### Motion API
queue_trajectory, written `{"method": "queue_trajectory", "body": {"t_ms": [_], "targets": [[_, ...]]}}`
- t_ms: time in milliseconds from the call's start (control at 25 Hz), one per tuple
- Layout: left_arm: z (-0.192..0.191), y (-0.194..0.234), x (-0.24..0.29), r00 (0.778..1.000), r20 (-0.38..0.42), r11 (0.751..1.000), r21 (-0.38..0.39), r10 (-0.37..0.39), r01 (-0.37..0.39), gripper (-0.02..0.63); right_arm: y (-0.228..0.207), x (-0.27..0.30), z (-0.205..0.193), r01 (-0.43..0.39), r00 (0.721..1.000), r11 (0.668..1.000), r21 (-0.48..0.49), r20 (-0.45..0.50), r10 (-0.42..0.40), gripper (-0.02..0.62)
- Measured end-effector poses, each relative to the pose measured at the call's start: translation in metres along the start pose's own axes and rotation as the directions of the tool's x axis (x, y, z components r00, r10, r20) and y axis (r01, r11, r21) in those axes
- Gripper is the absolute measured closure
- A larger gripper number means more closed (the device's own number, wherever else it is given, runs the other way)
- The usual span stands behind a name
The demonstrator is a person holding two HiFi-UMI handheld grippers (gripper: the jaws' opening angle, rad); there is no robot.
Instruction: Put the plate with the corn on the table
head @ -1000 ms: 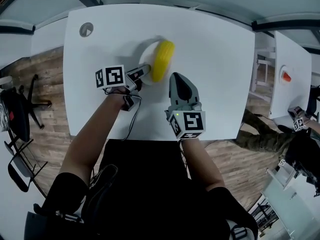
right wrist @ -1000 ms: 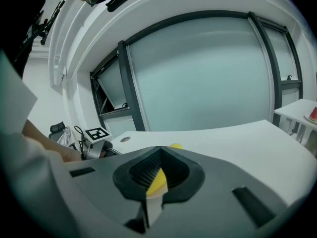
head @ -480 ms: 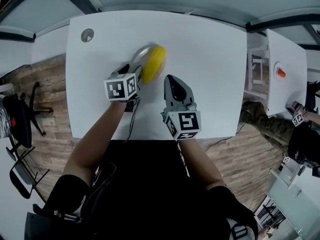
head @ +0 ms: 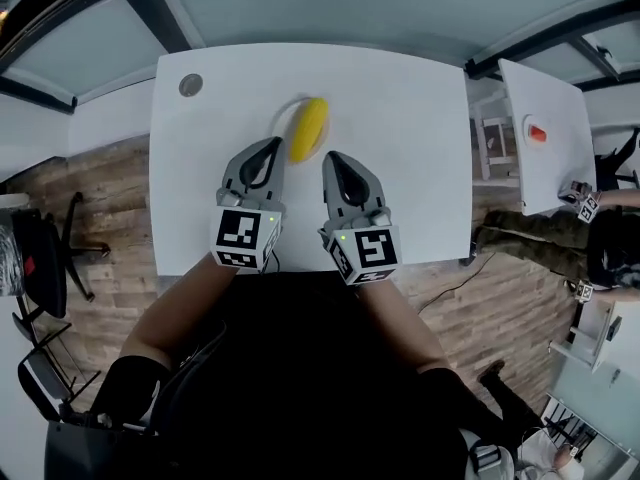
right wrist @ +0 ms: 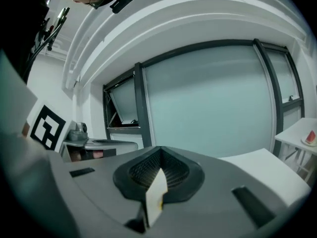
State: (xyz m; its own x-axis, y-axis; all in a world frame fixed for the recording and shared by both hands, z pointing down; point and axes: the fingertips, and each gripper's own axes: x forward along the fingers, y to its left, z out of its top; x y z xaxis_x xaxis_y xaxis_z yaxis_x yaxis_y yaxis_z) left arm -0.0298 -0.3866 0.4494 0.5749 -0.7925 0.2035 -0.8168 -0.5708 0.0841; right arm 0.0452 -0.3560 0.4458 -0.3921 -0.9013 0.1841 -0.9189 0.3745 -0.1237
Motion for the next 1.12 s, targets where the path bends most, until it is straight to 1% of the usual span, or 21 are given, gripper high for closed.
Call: {"method": "queue_trajectory", "body": {"t_ms": [80,160,280,400,520,760,920,1120], "targets": [[0.028,-0.016,-0.015,0.997,0.076,1.0,0.02,-0.023,0.022,0.601,0.009,-0.01,0.017,-0.014,0.999,0.999,-0.029,0.042,0.016,0.592],[0.053,-0.029,-0.026,0.99,0.138,0.999,0.043,-0.028,0.022,0.602,0.015,-0.019,0.035,-0.031,0.996,0.998,-0.063,0.082,0.036,0.592],[0.079,-0.045,-0.04,0.98,0.196,0.998,0.061,-0.011,-0.001,0.601,0.019,-0.036,0.059,-0.047,0.989,0.992,-0.113,0.132,0.062,0.592],[0.091,-0.061,-0.054,0.977,0.215,0.997,0.074,0.014,-0.03,0.601,0.019,-0.056,0.08,-0.057,0.982,0.99,-0.126,0.172,0.078,0.592],[0.095,-0.082,-0.064,0.975,0.223,0.995,0.09,0.015,-0.036,0.601,0.016,-0.077,0.093,-0.048,0.975,0.989,-0.143,0.208,0.077,0.592],[0.1,-0.111,-0.084,0.971,0.237,0.993,0.102,0.04,-0.066,0.601,0.021,-0.108,0.091,-0.057,0.969,0.986,-0.155,0.228,0.092,0.592],[0.095,-0.125,-0.092,0.973,0.224,0.993,0.091,0.053,-0.075,0.601,0.02,-0.122,0.09,-0.056,0.968,0.986,-0.155,0.235,0.092,0.592],[0.09,-0.134,-0.106,0.964,0.255,0.989,0.103,0.08,-0.11,0.601,0.023,-0.142,0.084,-0.064,0.964,0.984,-0.169,0.245,0.104,0.592]]}}
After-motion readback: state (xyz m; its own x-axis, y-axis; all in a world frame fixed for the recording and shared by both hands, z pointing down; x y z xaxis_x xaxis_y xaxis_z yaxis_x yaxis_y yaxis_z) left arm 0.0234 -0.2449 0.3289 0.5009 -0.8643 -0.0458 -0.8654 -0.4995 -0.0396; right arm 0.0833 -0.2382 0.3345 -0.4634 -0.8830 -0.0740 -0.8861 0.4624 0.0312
